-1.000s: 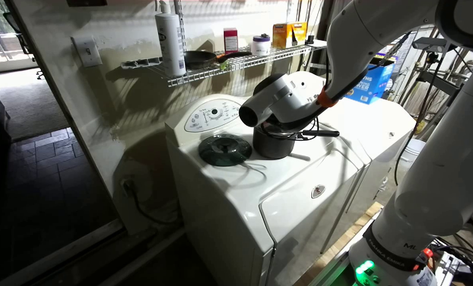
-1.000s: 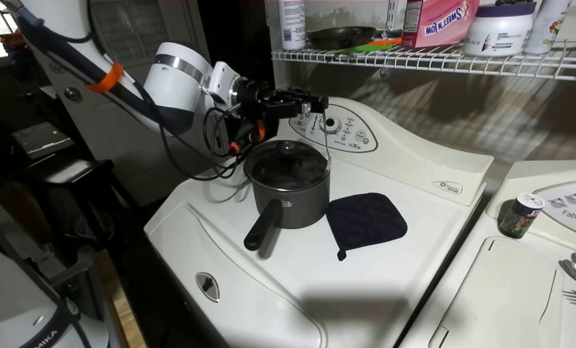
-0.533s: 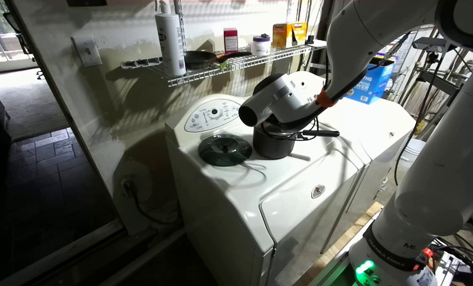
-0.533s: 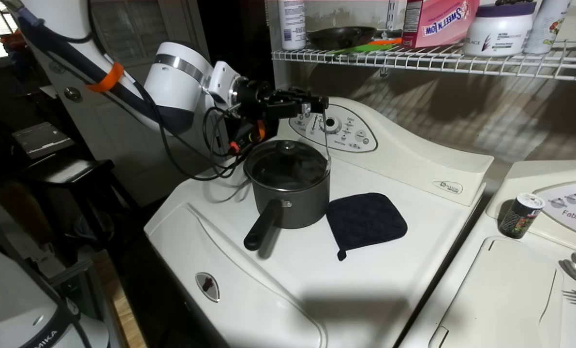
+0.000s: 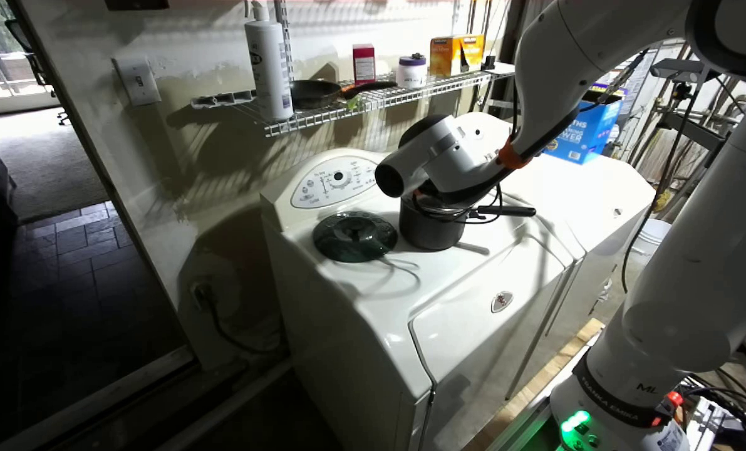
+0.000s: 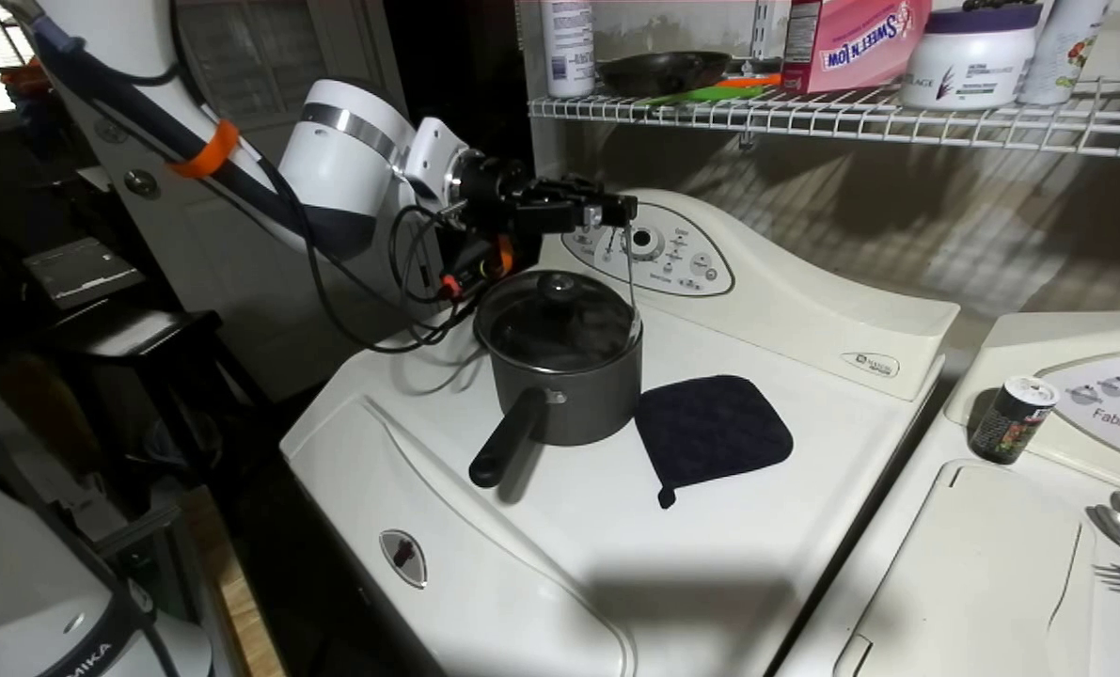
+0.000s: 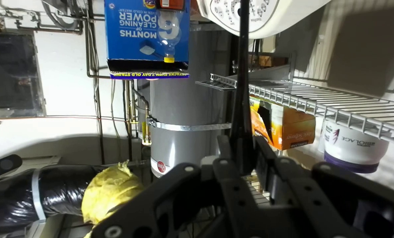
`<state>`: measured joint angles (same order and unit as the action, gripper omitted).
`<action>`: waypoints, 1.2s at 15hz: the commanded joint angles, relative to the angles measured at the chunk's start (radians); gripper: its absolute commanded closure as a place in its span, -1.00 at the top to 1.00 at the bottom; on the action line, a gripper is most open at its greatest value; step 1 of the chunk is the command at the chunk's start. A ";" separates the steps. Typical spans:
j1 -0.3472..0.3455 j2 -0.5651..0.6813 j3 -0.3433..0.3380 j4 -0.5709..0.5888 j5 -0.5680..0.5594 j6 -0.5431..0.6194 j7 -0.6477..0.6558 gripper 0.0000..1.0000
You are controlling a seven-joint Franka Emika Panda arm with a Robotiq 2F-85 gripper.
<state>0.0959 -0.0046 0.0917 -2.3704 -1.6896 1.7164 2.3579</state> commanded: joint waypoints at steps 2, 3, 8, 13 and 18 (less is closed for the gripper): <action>0.002 0.020 0.003 0.026 0.040 -0.006 -0.028 -0.89; 0.002 0.022 0.003 0.028 0.037 -0.008 -0.022 -0.89; 0.004 0.023 0.005 0.027 0.020 -0.019 -0.002 -0.89; 0.008 0.040 0.009 0.027 -0.005 -0.049 0.009 -0.89; 0.013 0.067 0.019 0.036 -0.021 -0.089 0.026 -0.89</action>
<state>0.1008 0.0190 0.1041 -2.3637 -1.6879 1.6776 2.3560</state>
